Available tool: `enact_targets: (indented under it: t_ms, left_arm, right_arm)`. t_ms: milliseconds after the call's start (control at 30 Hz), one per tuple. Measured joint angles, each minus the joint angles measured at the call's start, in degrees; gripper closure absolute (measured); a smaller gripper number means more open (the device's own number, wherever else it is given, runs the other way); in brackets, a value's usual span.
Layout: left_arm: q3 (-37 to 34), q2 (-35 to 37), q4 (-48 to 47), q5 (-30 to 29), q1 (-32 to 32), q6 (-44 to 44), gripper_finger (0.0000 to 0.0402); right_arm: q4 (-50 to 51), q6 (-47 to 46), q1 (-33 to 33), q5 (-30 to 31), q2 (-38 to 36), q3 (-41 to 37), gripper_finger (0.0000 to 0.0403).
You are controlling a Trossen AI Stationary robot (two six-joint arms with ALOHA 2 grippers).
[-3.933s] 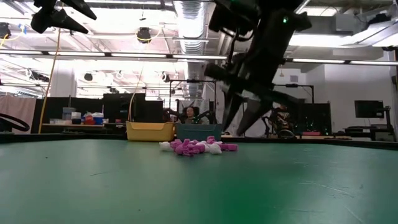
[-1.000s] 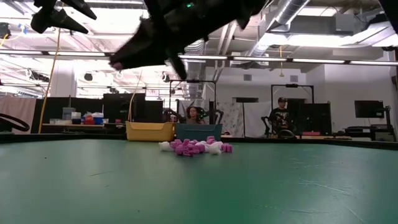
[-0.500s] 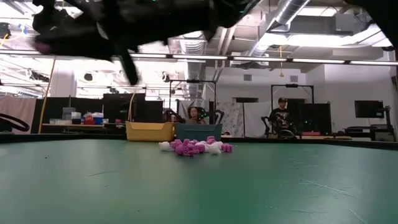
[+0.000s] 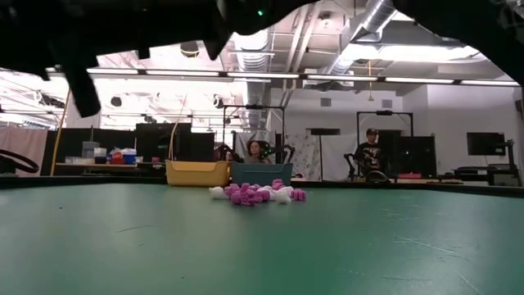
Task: Sort Halloween decoration
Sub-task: Put the pink skeleton into the yellow bin
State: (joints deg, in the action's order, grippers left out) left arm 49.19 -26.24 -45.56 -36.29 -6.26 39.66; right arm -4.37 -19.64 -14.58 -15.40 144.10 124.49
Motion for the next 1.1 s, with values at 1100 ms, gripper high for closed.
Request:
enact_targets:
  t_ms: [1100]
  left_arm:
    - [0.0, 0.0, 0.0, 1.4, 0.0, -1.0, 0.017]
  right_arm:
    - [4.6, 15.4, -4.8, -1.2, 2.4, 5.5, 0.0365]
